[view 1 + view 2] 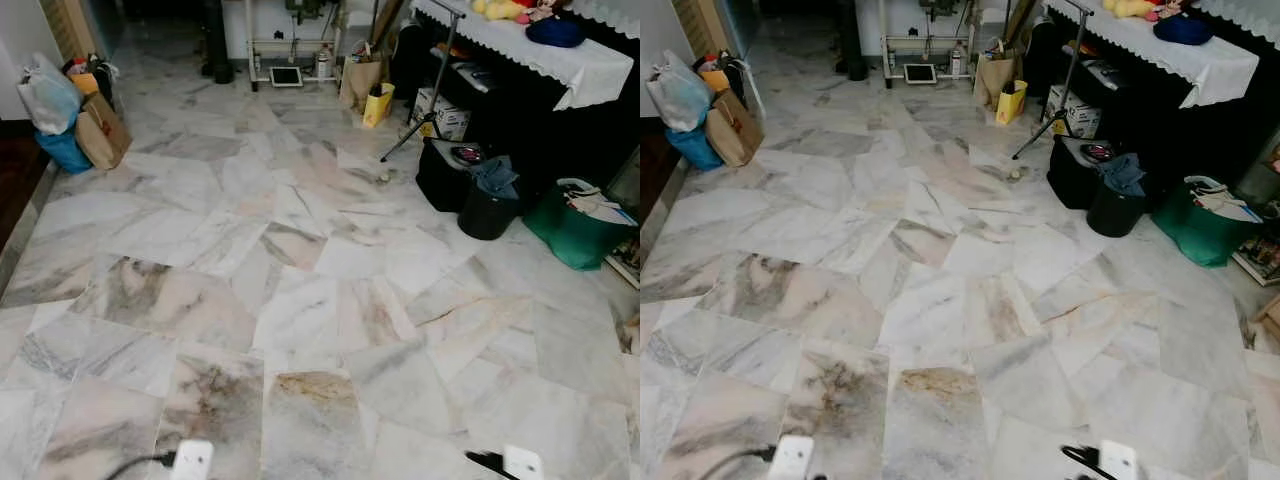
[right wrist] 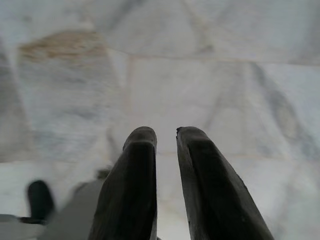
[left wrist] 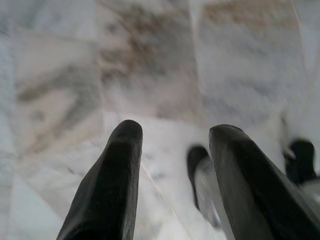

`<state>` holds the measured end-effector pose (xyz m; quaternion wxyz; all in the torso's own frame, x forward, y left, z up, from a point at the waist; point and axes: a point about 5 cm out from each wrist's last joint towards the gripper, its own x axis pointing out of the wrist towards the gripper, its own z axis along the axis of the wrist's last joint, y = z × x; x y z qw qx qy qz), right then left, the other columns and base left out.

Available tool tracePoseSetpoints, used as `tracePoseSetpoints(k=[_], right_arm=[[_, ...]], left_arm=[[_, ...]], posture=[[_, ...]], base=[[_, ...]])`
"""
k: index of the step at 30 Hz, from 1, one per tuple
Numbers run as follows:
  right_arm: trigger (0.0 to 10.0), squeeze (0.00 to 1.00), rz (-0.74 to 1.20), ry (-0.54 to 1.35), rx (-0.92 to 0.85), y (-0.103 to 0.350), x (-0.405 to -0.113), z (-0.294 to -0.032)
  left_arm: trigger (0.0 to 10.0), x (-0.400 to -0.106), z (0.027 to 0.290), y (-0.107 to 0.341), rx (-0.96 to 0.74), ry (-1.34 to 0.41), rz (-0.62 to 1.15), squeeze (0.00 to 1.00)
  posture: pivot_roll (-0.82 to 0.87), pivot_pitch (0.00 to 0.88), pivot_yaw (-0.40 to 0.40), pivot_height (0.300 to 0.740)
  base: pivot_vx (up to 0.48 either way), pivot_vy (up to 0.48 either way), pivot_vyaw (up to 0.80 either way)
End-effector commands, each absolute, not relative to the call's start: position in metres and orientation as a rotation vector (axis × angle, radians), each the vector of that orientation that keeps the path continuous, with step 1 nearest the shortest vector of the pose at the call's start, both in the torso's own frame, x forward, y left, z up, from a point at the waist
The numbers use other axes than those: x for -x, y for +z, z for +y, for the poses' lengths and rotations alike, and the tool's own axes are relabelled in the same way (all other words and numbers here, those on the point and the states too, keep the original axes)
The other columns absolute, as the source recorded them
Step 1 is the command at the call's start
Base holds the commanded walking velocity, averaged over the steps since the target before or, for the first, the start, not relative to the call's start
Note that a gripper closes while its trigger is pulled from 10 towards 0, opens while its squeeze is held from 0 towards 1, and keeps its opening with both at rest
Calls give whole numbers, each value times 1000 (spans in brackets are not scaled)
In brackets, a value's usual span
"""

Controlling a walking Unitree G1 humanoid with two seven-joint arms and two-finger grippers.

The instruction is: Hang keys on a hook

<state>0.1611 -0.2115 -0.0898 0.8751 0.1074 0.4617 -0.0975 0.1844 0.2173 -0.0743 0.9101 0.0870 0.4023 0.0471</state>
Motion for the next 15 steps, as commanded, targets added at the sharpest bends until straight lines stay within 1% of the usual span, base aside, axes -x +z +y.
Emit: tracePoseSetpoints(k=[1, 4, 7, 12, 15], right_arm=[[10000, 0, 980, -224, -240, -91, -161, -207], [10000, 0, 979, -213, -267, -92, -165, -194], [10000, 0, 976, -208, -286, -92, -166, -189], [10000, 0, 977, -203, -301, -92, -167, -187], [10000, 0, 979, -192, -292, -91, -168, -187]], left_arm=[[10000, -180, 223, -76, -167, 125, 852, 0], [10000, -179, 228, -75, -177, 128, 859, 0], [10000, -178, 228, -76, -185, 115, 863, 0], [10000, -178, 230, -75, -163, 156, 850, 0], [10000, -177, 230, -76, -168, 152, 857, 0]], posture=[[225, 0, -57, 709], [228, 0, -32, 709], [219, 0, -40, 709], [241, 0, -74, 709], [251, 0, -65, 709]], base=[[0, 0, 0], [0, 0, 0], [0, 0, 0], [0, 0, 0], [0, 0, 0]])
